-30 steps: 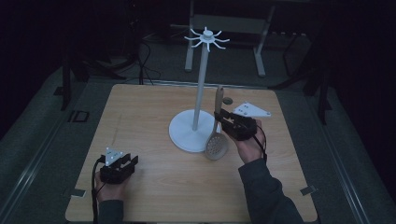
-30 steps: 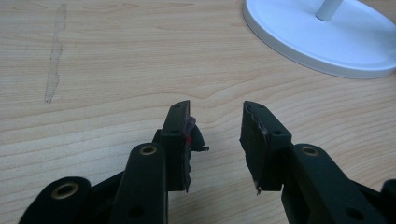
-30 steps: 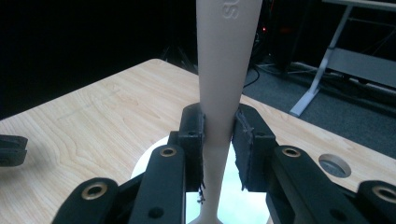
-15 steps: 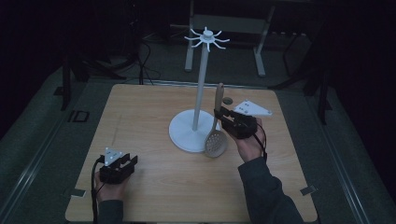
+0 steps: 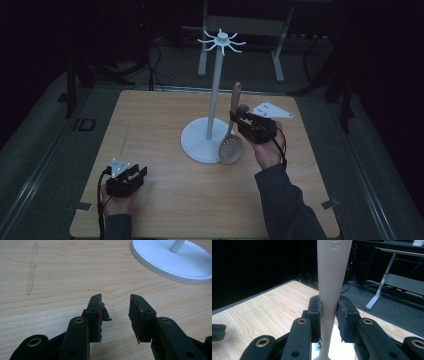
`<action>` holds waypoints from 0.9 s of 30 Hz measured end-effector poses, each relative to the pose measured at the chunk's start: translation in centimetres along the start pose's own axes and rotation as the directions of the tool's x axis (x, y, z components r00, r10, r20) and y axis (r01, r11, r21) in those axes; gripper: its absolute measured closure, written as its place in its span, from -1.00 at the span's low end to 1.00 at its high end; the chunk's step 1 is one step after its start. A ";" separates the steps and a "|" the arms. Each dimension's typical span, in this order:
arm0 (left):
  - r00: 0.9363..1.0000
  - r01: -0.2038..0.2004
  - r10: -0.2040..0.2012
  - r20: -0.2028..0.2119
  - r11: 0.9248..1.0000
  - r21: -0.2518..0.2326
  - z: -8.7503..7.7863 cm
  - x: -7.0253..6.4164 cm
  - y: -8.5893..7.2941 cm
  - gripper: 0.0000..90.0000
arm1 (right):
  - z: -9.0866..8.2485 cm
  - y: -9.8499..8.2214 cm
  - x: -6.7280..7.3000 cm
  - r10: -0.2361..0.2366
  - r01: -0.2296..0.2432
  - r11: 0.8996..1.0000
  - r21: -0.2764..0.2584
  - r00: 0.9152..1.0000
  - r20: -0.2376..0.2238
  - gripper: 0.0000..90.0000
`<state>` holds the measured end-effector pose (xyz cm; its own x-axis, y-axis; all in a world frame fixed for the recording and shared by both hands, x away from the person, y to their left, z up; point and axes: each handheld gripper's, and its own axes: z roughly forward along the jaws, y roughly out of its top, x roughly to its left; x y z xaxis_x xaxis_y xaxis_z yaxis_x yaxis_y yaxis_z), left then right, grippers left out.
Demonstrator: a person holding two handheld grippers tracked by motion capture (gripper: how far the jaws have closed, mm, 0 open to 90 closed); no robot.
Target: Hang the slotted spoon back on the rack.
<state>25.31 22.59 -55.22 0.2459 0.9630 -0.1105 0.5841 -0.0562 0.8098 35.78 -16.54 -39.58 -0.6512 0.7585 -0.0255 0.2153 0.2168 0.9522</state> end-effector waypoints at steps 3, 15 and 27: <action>1.000 -0.001 0.001 0.000 1.000 0.001 0.0 0.0 0.0 0.40 | 0.0 0.3 -0.1 0.002 -0.002 1.000 -0.001 1.000 0.001 0.65; 1.000 -0.001 0.001 0.000 1.000 0.001 0.1 0.0 0.0 0.39 | -0.1 1.4 -0.8 0.025 -0.025 1.000 -0.017 1.000 0.003 0.65; 1.000 0.001 -0.001 -0.001 1.000 0.000 0.1 -0.1 0.0 0.39 | -0.1 2.8 -1.3 0.015 -0.015 1.000 -0.028 1.000 0.015 0.65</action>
<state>25.37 22.51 -55.29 0.2448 0.9632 -0.1108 0.5841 -0.0552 0.8098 37.11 -16.96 -36.81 -0.6370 0.7707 -0.0155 0.2047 0.1885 0.9605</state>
